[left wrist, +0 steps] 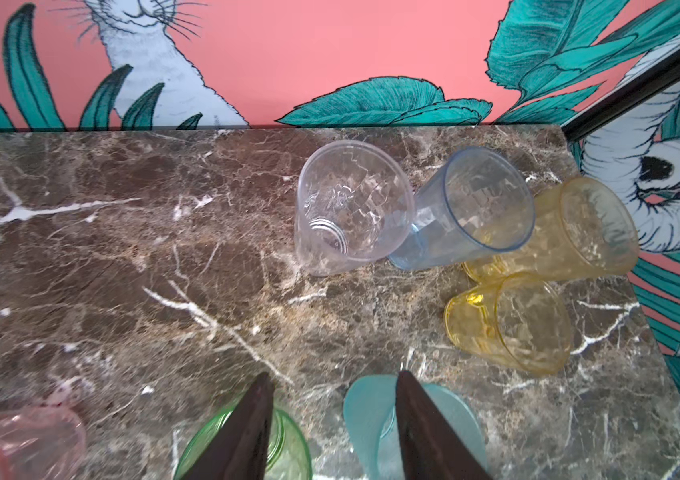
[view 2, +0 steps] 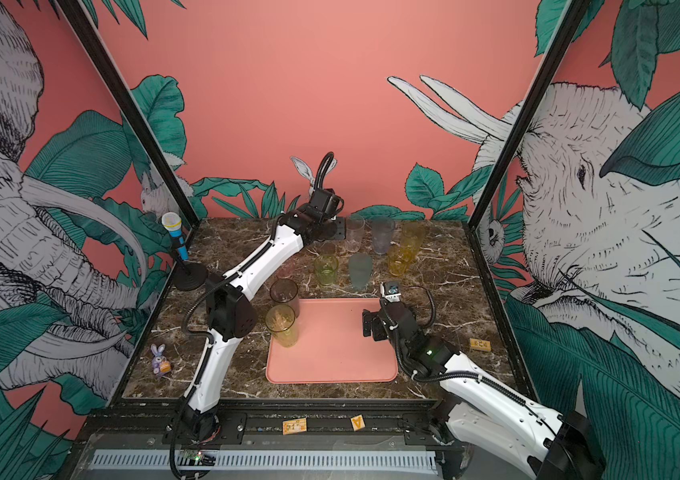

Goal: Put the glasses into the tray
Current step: 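Reach left gripper to the clear glass farthest from the robot, then close left gripper on the clear glass rim and lift it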

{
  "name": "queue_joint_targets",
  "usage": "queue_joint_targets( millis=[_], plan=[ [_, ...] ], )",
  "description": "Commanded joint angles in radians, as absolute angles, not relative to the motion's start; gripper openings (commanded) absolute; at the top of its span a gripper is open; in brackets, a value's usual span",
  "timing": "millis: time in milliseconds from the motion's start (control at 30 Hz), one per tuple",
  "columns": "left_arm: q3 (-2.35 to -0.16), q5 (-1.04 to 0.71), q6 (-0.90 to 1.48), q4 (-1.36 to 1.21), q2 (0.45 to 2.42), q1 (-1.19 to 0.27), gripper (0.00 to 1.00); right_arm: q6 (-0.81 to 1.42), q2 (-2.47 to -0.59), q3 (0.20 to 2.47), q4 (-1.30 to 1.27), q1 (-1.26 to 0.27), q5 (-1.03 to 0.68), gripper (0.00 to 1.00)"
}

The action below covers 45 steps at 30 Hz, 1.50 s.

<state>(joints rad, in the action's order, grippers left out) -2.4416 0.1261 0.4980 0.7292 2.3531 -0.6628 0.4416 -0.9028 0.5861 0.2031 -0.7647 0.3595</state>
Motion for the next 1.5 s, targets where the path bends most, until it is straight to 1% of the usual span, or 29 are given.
queue_joint_targets(
  millis=[0, 333, 500, 833, 1267, 1467],
  plan=[
    [-2.508, 0.12, 0.559, 0.7, 2.384, -0.651, 0.51, 0.449, -0.906, 0.584, 0.183, -0.762, 0.363, 0.99],
    [-2.553, 0.123, 0.609, 0.632, 2.476, -0.635, 0.55, 0.447, -0.929, 0.595, 0.184, -0.76, 0.359, 0.99],
    [-2.578, 0.13, 0.604, 0.595, 2.513, -0.63, 0.61, 0.44, -0.947, 0.604, 0.181, -0.76, 0.353, 0.99],
    [-2.66, 0.094, 0.637, 0.559, 2.599, -0.602, 0.65, 0.448, -0.983, 0.627, 0.197, -0.761, 0.365, 0.99],
    [-2.661, 0.107, 0.667, 0.548, 2.625, -0.59, 0.65, 0.459, -0.988, 0.633, 0.206, -0.758, 0.383, 0.99],
    [-2.661, 0.101, 0.676, 0.545, 2.629, -0.586, 0.63, 0.463, -0.98, 0.627, 0.207, -0.759, 0.39, 0.99]
  ],
)
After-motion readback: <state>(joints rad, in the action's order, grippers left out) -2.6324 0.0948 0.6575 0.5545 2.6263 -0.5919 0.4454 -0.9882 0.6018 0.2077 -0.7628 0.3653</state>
